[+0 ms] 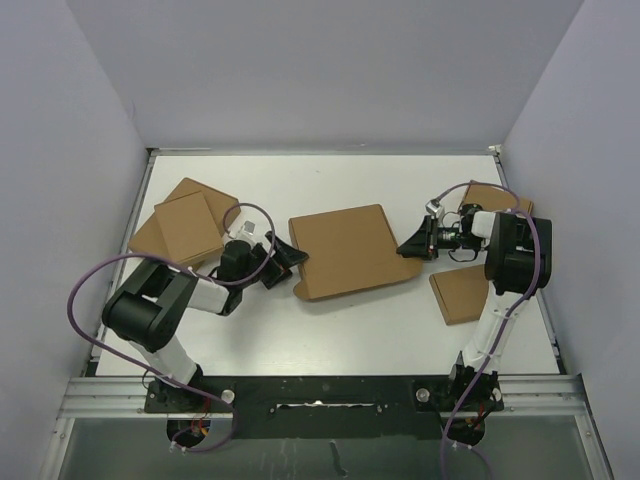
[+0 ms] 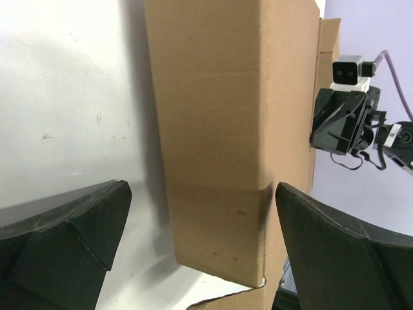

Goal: Fold the paper box

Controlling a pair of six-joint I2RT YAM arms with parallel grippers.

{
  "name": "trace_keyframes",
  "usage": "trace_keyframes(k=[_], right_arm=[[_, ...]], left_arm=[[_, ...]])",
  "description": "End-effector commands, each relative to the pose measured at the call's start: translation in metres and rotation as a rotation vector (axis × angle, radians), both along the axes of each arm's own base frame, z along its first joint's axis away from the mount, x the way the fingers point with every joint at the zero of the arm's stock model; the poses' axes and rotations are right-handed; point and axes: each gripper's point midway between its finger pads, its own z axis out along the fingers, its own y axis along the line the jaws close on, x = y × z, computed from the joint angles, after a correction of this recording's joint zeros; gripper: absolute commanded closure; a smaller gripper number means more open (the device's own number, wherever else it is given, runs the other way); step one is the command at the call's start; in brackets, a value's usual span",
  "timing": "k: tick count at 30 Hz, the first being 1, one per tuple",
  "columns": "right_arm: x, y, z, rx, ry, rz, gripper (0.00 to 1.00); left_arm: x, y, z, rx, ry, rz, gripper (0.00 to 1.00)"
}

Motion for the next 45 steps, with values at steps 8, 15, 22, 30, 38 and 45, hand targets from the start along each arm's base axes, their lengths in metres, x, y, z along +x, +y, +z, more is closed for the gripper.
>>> trace_keyframes(k=[8,15,22,30,38,45], right_arm=[[-0.002,-0.017,-0.041,-0.16,0.026,-0.003,0.85],[-0.001,-0.017,-0.041,-0.156,0.022,-0.001,0.84],[0.005,-0.013,-0.022,-0.125,-0.063,0.013,0.8],[0.016,-0.017,0.025,-0.157,-0.264,0.04,0.56],[0.016,-0.029,0.082,-0.276,-0.549,0.082,0.34],[-0.003,-0.007,0.143,-0.384,-0.981,0.189,0.11]], left_arm=[[0.012,-0.016,0.019,-0.156,-0.101,0.071,0.02],[0.017,-0.021,0.029,-0.2,-0.141,0.097,0.13],[0.015,-0.021,0.037,-0.225,-0.141,0.114,0.3],[0.013,-0.016,0.051,-0.241,-0.154,0.132,0.37],[0.015,-0.005,0.073,-0.272,-0.158,0.164,0.38],[0.022,-0.006,0.104,-0.315,-0.092,0.173,0.38]])
